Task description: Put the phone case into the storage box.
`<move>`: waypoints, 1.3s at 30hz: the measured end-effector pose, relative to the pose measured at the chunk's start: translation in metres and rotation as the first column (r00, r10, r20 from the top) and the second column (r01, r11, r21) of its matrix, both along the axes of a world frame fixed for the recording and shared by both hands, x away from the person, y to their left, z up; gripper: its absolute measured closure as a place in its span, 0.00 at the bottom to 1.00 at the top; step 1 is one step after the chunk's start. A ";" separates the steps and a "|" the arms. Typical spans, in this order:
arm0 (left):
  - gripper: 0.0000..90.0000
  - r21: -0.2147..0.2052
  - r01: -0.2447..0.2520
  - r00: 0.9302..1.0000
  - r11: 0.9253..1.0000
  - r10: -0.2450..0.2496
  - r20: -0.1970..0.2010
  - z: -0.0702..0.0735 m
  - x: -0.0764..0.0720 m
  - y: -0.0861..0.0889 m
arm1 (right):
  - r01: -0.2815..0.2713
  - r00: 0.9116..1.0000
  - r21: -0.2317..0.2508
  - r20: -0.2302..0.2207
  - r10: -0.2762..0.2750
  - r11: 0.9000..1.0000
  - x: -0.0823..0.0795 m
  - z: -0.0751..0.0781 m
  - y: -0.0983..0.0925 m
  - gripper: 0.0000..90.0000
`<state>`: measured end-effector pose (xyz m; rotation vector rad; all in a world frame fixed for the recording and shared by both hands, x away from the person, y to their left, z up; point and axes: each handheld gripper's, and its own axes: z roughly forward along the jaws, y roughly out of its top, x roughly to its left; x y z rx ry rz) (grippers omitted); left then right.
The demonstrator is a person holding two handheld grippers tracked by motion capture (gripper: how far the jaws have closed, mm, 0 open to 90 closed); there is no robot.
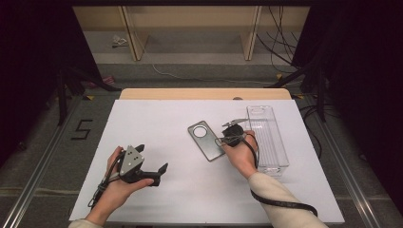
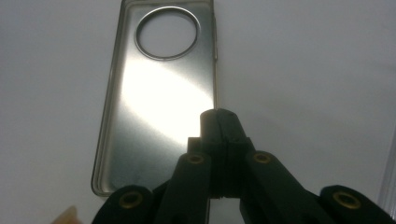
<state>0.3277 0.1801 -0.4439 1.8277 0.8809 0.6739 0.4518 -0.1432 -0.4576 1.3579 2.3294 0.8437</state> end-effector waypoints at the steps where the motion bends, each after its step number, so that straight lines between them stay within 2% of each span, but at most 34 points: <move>1: 0.00 0.000 0.000 1.000 1.000 0.000 0.000 0.000 0.000 0.000 | 0.000 1.000 0.000 0.000 0.000 1.000 0.000 0.000 0.000 1.00; 9: 0.00 0.003 0.004 1.000 1.000 -0.004 0.000 -0.001 0.000 -0.001 | 0.047 0.998 -0.022 -0.037 -0.048 0.999 0.003 -0.009 0.001 1.00; 22: 0.00 0.004 0.003 1.000 1.000 -0.003 -0.001 -0.001 0.000 0.000 | 0.071 0.997 -0.034 -0.038 -0.072 0.997 0.007 -0.015 0.000 1.00; 28: 0.00 0.003 0.003 1.000 1.000 -0.003 -0.001 -0.001 0.000 0.000 | 0.068 0.996 -0.044 -0.058 -0.070 0.997 0.006 -0.018 0.000 1.00; 39: 0.00 0.003 0.001 1.000 1.000 -0.001 -0.001 0.000 0.000 0.000 | 0.016 0.995 -0.044 -0.094 -0.020 0.999 -0.005 -0.016 0.007 1.00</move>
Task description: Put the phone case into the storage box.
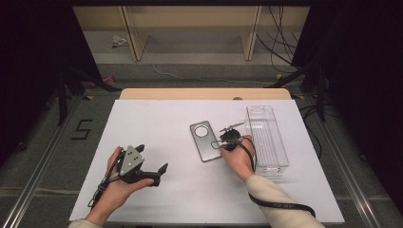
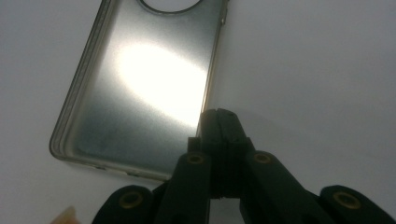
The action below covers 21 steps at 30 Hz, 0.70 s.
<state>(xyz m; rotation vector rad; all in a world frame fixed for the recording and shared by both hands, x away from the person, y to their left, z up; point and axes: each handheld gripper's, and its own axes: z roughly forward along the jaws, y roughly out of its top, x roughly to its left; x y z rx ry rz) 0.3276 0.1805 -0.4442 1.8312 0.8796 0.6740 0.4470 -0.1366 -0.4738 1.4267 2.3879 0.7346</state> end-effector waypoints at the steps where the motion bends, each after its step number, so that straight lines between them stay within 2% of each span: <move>1: 0.00 0.001 0.002 1.000 1.000 -0.002 0.001 0.000 0.000 0.000 | -0.006 1.000 0.000 0.002 0.006 1.000 -0.001 0.000 0.001 1.00; 6: 0.00 -0.001 0.000 1.000 1.000 0.000 0.001 0.000 0.000 0.000 | -0.023 1.000 0.004 -0.012 0.023 1.000 -0.005 0.000 0.005 1.00; 21: 0.00 -0.001 0.000 1.000 1.000 0.000 0.002 0.000 0.000 0.000 | -0.077 0.997 -0.009 -0.010 0.077 0.997 -0.014 0.000 0.016 1.00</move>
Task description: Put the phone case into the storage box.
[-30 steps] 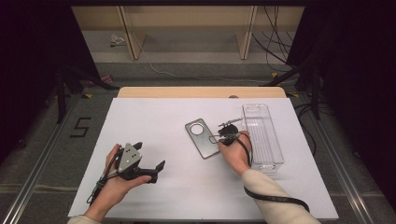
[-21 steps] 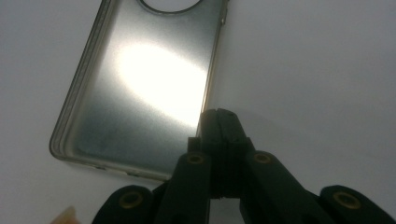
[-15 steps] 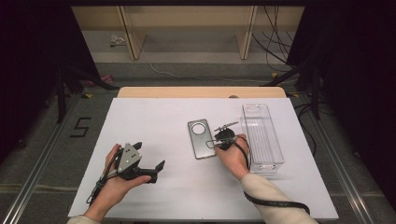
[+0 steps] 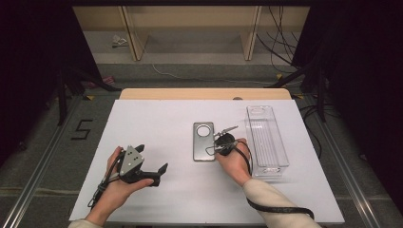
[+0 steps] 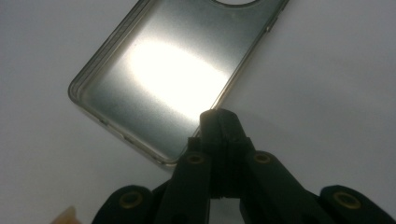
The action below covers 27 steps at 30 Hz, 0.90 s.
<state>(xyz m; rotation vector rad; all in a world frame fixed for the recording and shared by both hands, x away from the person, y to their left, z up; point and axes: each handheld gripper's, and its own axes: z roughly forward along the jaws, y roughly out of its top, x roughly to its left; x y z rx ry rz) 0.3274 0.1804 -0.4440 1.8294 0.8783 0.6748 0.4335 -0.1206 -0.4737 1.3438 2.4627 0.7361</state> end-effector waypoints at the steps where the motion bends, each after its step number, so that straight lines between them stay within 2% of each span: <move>1: 0.00 0.000 -0.001 1.000 1.000 0.001 0.000 0.000 0.000 0.000 | -0.003 1.000 0.000 -0.002 0.003 1.000 0.000 0.000 0.001 1.00; 15: 0.00 0.000 0.001 1.000 1.000 -0.001 0.001 0.000 0.000 0.000 | -0.021 1.000 -0.004 0.006 0.021 1.000 -0.002 0.000 0.003 1.00; 19: 0.00 0.001 0.002 1.000 1.000 -0.002 0.000 0.000 0.000 0.000 | -0.042 0.999 -0.014 0.012 0.043 0.999 -0.002 0.001 0.003 1.00; 24: 0.00 0.000 0.002 1.000 1.000 -0.002 0.001 0.000 0.000 0.000 | -0.078 0.995 -0.041 0.058 0.080 0.996 -0.002 0.008 0.002 0.90; 27: 0.00 0.002 0.003 1.000 1.000 -0.003 -0.001 0.000 0.000 0.000 | -0.102 0.990 -0.051 0.094 0.106 0.994 -0.002 0.013 0.001 0.80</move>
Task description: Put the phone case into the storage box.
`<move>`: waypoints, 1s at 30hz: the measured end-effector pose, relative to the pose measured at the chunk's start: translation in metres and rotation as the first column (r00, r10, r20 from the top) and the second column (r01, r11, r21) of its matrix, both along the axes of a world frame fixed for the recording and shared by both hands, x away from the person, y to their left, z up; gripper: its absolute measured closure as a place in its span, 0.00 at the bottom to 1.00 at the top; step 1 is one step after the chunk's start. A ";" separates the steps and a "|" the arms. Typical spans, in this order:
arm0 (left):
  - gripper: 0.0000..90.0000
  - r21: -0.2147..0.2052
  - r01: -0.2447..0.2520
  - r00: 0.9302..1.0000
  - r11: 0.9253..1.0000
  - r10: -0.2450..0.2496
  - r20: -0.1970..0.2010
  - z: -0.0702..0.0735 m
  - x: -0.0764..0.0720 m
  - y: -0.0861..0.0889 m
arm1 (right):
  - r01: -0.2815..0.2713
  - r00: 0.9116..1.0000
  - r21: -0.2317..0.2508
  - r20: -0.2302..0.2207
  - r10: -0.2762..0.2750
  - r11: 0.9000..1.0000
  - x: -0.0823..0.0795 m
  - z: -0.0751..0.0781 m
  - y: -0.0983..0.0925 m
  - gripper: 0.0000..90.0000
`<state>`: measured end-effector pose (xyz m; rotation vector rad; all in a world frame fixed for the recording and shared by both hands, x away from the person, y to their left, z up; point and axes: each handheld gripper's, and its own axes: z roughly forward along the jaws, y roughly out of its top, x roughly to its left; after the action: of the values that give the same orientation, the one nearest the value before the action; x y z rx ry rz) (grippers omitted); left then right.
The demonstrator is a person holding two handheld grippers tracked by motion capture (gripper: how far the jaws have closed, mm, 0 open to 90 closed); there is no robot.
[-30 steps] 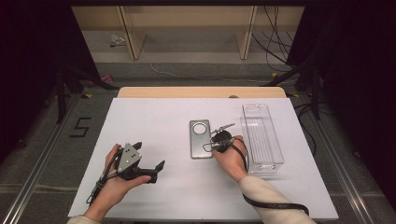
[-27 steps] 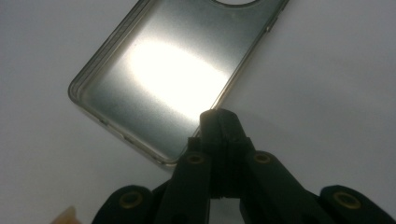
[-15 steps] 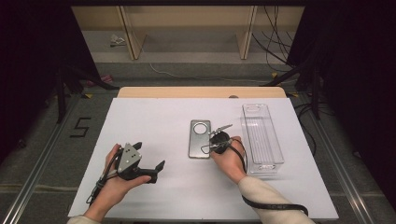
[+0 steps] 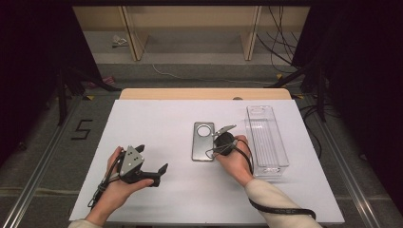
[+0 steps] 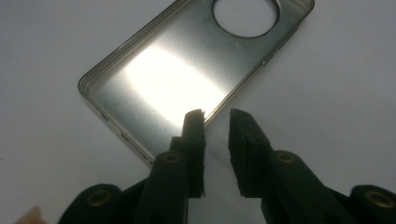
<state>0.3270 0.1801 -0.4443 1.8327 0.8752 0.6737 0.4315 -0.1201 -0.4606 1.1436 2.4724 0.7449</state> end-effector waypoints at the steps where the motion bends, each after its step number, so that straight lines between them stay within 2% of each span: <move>1: 0.00 -0.001 -0.001 1.000 1.000 0.001 -0.001 0.000 0.000 0.000 | -0.024 0.999 -0.003 0.021 0.024 1.000 0.000 0.002 -0.001 0.75; 3: 0.00 -0.001 -0.001 1.000 1.000 0.001 -0.001 0.000 0.000 0.000 | -0.065 0.996 -0.005 0.064 0.065 0.998 0.000 0.007 -0.001 0.66; 6: 0.00 0.000 0.000 1.000 1.000 0.000 -0.002 0.000 0.000 0.000 | -0.132 0.984 -0.005 0.121 0.132 0.991 0.000 0.014 0.000 0.52; 8: 0.00 0.000 0.000 1.000 1.000 0.000 -0.002 0.000 0.000 0.000 | -0.179 0.974 0.003 0.144 0.176 0.984 0.000 0.019 0.001 0.44; 13: 0.00 0.000 0.000 1.000 1.000 0.000 -0.001 0.000 0.000 0.000 | -0.258 0.953 0.005 0.168 0.254 0.966 -0.001 0.026 0.005 0.35; 15: 0.00 0.000 0.000 1.000 1.000 0.000 -0.001 0.000 0.000 0.000 | -0.287 0.946 -0.005 0.159 0.284 0.958 -0.002 0.027 0.007 0.31; 19: 0.00 0.004 0.003 1.000 1.000 -0.003 -0.002 -0.001 0.000 -0.001 | -0.353 0.926 -0.035 0.132 0.355 0.935 -0.002 0.026 0.011 0.27; 24: 0.00 0.007 0.006 1.000 1.000 -0.005 -0.009 -0.003 -0.001 -0.003 | -0.401 0.910 -0.064 0.087 0.405 0.914 -0.005 0.024 0.016 0.24; 25: 0.00 0.007 0.005 1.000 1.000 -0.005 -0.009 -0.003 -0.001 -0.003 | -0.417 0.902 -0.073 0.087 0.422 0.906 -0.004 0.023 0.017 0.24; 28: 0.00 0.006 0.004 1.000 1.000 -0.004 -0.010 -0.003 0.000 -0.003 | -0.451 0.887 -0.099 0.064 0.458 0.887 -0.005 0.023 0.019 0.24; 29: 0.00 0.007 0.004 1.000 1.000 -0.004 -0.010 -0.003 0.000 -0.003 | -0.476 0.873 -0.129 0.048 0.485 0.870 -0.006 0.023 0.021 0.26; 30: 0.00 0.007 0.004 1.000 1.000 -0.004 -0.010 -0.003 0.000 -0.003 | -0.476 0.873 -0.129 0.048 0.485 0.870 -0.006 0.023 0.021 0.26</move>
<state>0.3267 0.1775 -0.4471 1.8454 0.8763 0.6668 0.4258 -0.0991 -0.4375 0.4380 2.7180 0.7432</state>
